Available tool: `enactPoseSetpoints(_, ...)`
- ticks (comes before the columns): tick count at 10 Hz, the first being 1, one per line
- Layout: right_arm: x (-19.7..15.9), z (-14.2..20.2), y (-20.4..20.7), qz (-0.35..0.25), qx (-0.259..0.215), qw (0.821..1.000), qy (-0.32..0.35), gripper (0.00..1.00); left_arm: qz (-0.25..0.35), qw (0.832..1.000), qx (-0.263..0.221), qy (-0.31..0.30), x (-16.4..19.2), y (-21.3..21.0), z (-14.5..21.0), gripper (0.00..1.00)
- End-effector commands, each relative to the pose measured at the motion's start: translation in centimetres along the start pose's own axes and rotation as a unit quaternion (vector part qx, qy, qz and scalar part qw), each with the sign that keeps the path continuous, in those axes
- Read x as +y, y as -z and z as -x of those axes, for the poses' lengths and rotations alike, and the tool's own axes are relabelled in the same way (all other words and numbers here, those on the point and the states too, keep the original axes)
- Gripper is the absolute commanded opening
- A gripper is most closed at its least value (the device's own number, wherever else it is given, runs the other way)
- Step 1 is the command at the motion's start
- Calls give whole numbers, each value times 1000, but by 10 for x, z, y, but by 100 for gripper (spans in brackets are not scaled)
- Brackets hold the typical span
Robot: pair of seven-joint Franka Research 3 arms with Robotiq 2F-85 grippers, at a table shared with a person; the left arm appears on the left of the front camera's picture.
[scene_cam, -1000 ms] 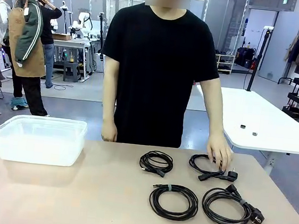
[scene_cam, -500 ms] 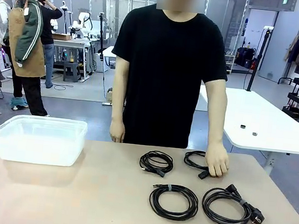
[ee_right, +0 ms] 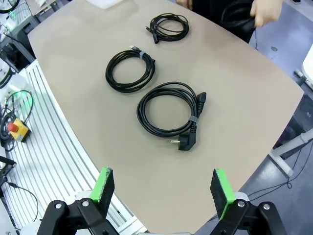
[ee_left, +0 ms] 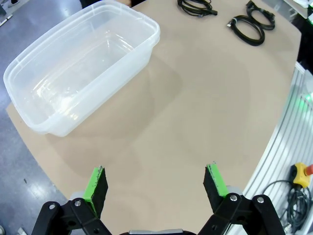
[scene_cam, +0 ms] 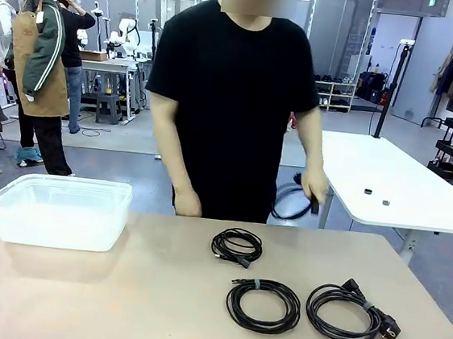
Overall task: Organize and store the cables.
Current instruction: Place the Power Cable into the Organizing box.
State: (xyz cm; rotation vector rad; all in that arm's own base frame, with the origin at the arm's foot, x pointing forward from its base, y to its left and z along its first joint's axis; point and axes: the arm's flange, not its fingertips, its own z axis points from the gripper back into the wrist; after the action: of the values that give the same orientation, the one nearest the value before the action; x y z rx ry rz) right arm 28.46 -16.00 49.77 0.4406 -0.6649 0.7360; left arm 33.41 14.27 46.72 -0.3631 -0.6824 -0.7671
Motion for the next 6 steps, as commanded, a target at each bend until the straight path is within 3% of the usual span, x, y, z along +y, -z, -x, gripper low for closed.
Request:
enactPoseSetpoints(1, 0, 0, 0, -5, -6, 1000, -8, 100, 7, 1000, -6, 5, 1, 0, 1, 100)
enactPoseSetpoints(6, 0, 0, 0, -5, -6, 1000, -8, 100, 7, 1000, -6, 5, 1, 0, 1, 100)
